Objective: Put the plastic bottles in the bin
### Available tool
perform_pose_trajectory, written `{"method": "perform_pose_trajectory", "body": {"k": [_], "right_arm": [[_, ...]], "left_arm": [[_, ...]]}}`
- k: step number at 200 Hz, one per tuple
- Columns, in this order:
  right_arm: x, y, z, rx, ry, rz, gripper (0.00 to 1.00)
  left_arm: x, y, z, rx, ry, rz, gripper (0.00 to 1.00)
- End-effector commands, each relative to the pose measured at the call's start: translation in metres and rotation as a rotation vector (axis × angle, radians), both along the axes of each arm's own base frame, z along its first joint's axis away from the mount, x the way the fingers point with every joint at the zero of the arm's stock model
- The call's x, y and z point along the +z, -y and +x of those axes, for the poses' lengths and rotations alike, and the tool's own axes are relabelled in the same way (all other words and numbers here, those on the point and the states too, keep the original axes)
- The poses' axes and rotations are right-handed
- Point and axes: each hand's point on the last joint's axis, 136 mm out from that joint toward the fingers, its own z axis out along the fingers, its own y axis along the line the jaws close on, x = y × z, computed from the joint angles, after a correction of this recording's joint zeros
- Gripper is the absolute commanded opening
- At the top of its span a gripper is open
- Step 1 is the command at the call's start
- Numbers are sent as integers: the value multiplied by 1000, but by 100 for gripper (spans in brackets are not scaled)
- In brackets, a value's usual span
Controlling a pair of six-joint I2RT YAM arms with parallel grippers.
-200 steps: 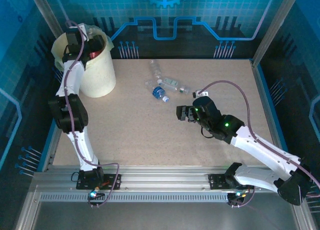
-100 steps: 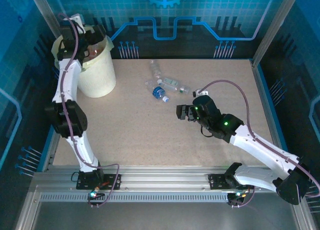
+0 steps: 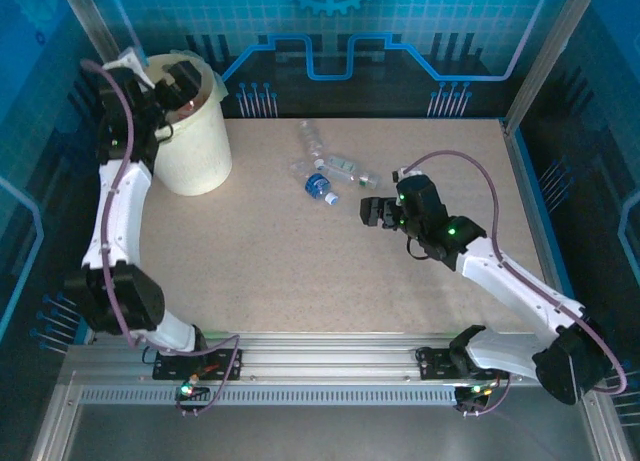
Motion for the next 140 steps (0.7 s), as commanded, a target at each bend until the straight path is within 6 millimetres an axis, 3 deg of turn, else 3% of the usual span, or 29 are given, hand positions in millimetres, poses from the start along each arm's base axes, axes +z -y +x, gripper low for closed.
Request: {"method": "perform_pose_trajectory", "body": {"k": [1, 34, 65, 100, 140], "right_arm": [[-1, -9, 15, 119, 0, -54, 100], [-16, -11, 40, 237, -38, -211, 100], [-45, -10, 63, 440, -120, -418, 100], [-82, 3, 93, 547, -235, -544, 100], [-96, 3, 129, 684, -221, -545, 94]], "left_arm": [[15, 16, -35, -27, 85, -76, 99], [-14, 29, -82, -37, 7, -150, 99], [-47, 33, -110, -20, -53, -171, 99], [-81, 32, -126, 2, -159, -151, 99], [-103, 36, -130, -12, -203, -182, 99]]}}
